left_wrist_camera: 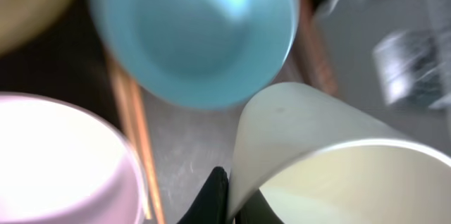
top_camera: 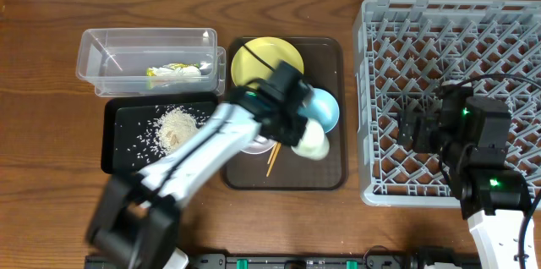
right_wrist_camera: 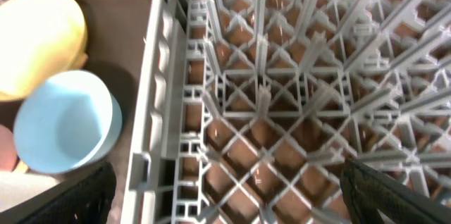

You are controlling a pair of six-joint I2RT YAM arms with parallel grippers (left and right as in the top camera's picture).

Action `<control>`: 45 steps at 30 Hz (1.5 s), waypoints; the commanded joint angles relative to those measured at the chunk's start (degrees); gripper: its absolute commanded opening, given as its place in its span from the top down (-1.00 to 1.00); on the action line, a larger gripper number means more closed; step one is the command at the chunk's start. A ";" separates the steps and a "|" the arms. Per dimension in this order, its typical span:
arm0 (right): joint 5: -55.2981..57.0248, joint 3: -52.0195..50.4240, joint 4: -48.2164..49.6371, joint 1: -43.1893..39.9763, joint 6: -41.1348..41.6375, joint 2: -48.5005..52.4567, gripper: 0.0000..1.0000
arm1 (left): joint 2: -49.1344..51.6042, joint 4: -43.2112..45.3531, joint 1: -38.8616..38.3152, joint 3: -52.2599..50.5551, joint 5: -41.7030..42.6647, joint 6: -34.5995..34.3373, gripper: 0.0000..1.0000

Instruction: Sort waste into correct bins and load items into the dishwasher rack

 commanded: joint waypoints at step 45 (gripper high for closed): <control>-62.23 1.07 41.24 10.64 -11.89 22.36 -0.54 | 7.26 28.26 16.11 0.52 60.81 -27.06 0.88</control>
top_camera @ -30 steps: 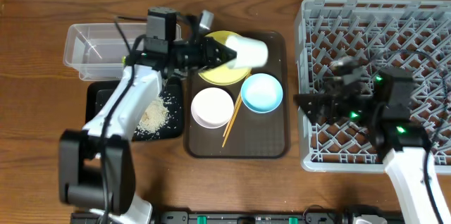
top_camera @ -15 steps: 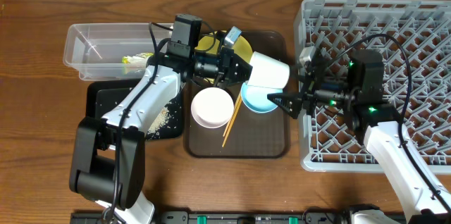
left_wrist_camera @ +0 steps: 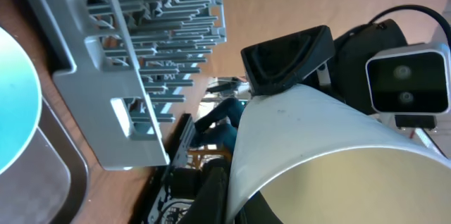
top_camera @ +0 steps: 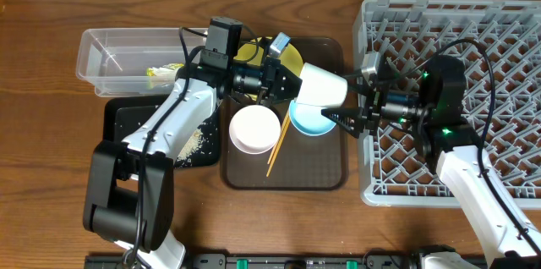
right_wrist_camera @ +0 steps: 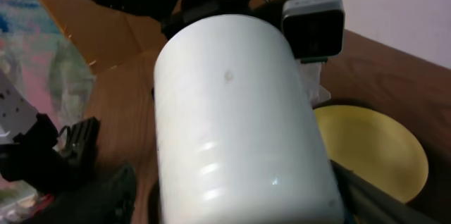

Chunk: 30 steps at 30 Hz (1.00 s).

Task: Sort waste into correct bins and load items into the dishwasher rack
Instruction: 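Lift the white cup with the left gripper and hand it to the right gripper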

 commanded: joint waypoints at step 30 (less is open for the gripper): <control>-1.53 0.81 2.93 1.90 -0.66 0.13 -0.10 | -0.04 0.15 -1.20 0.33 2.19 -0.46 0.88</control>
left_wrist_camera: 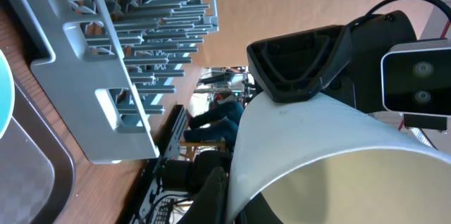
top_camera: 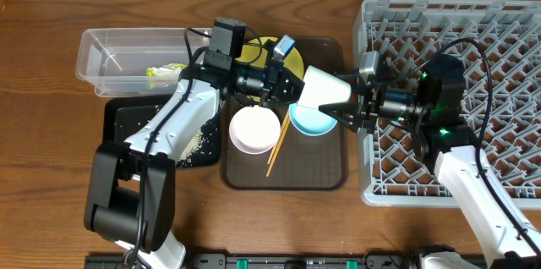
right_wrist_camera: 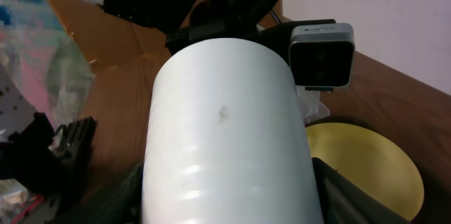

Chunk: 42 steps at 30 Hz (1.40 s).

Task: Sort waste into correct bins and load items into the dishwasher rack
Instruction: 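Lift the white cup with the left gripper and hand it to the right gripper, then carry the white cup with the right gripper and place it in the dish rack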

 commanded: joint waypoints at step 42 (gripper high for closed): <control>68.24 29.09 -82.31 -18.86 12.61 -1.01 0.98 | -19.91 -28.50 5.05 0.48 -67.04 23.56 0.08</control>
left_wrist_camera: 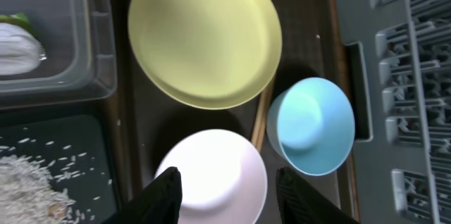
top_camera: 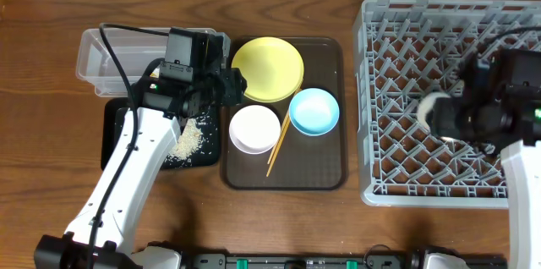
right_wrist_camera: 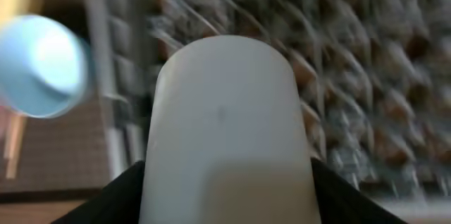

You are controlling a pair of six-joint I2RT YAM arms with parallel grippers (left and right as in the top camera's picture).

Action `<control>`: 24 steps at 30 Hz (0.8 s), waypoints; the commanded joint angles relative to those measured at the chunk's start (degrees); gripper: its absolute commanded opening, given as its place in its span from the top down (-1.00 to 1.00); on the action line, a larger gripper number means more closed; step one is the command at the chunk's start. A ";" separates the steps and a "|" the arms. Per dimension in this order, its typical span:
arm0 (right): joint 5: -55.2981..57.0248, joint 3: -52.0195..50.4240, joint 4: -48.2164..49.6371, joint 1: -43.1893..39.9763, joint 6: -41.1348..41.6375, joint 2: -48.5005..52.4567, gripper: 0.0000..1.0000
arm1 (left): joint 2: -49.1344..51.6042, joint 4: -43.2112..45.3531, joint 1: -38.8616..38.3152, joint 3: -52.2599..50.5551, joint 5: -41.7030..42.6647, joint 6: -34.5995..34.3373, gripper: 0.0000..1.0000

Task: Sort waste into correct bins and load items into the dishwasher rack
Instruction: 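Carry the white cup with the right gripper and place it in the dish rack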

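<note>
A white cup (top_camera: 432,114) hangs over the grey dishwasher rack (top_camera: 397,15), and my right gripper (top_camera: 448,118) is shut on it. In the right wrist view the cup (right_wrist_camera: 225,125) fills the space between the fingers, with the rack (right_wrist_camera: 331,55) blurred behind. My left gripper (top_camera: 236,87) is open and empty over the brown tray (top_camera: 330,172); its fingers (left_wrist_camera: 168,193) straddle the white bowl (left_wrist_camera: 211,173). The yellow plate (top_camera: 267,68), blue bowl (top_camera: 314,111) and chopsticks (top_camera: 275,147) lie on the tray.
A clear plastic bin (top_camera: 110,62) with a bit of waste stands at the back left. A black tray (top_camera: 118,146) with spilled rice (top_camera: 182,138) lies in front of it. The rack takes up the right side of the table.
The left gripper has let go of the cup, opened and moved back left over the tray. The right gripper, shut on the cup, has moved right with it over the rack.
First the left gripper held the cup above the tray while the right gripper waited over the rack. Then the cup was held out sideways toward the right gripper at the rack's left edge. The right fingers stood around it, and now the right gripper alone holds it.
</note>
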 commanded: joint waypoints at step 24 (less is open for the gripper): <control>6.47 1.01 -0.57 -3.61 5.57 21.27 0.37 | -0.26 -0.22 0.26 0.50 -1.84 0.94 0.07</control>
